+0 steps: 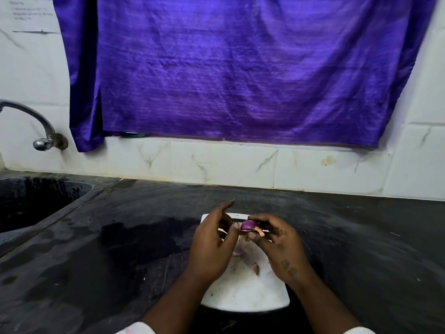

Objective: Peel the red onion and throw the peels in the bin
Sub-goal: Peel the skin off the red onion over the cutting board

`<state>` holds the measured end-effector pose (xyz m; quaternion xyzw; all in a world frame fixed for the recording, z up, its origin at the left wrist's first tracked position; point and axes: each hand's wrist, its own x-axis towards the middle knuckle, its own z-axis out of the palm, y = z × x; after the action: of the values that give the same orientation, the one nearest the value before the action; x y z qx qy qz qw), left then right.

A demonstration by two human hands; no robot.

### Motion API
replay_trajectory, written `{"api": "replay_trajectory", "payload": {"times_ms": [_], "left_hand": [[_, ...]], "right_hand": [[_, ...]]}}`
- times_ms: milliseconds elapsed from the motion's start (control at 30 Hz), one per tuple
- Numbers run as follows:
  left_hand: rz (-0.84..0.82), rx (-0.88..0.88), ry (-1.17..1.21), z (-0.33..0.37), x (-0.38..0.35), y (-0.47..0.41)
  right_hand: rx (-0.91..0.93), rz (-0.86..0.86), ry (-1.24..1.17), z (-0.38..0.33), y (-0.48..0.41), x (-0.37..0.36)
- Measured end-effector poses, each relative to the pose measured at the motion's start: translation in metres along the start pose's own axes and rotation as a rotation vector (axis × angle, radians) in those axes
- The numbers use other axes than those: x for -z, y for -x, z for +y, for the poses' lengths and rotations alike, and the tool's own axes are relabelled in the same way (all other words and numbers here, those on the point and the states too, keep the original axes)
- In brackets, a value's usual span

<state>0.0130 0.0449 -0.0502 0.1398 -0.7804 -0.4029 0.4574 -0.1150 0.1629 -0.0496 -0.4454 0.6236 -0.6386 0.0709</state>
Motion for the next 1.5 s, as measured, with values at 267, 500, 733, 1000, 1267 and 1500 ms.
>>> {"api": "replay_trajectory", "payload": {"times_ms": [267,500,733,1000,1267,1500], "left_hand": [[-0.083,0.1,0.25,0.001,-0.001,-0.001],[0.033,0.258,0.327,-0.016,-0.002,-0.008],[-0.012,0.205,0.045,-0.014,0.0,-0.005],[0.004,0.109,0.074,-0.004,0.0,-0.003],[-0.036,0.122,0.191,0.001,0.0,-0.003],[0.0,0.118,0.169,0.001,-0.001,-0.002]], "right_hand": [[0.021,-0.016,-0.008,0.0,0.0,0.0],[0.025,0.017,-0.154,-0.002,-0.002,0.001],[-0.003,0.012,-0.193,-0.003,-0.002,0.001],[-0.015,-0.061,-0.142,-0.002,0.0,0.001],[-0.018,-0.054,-0.221,-0.003,0.001,0.0],[-0.054,-0.044,-0.298,-0.007,0.001,0.001]]}}
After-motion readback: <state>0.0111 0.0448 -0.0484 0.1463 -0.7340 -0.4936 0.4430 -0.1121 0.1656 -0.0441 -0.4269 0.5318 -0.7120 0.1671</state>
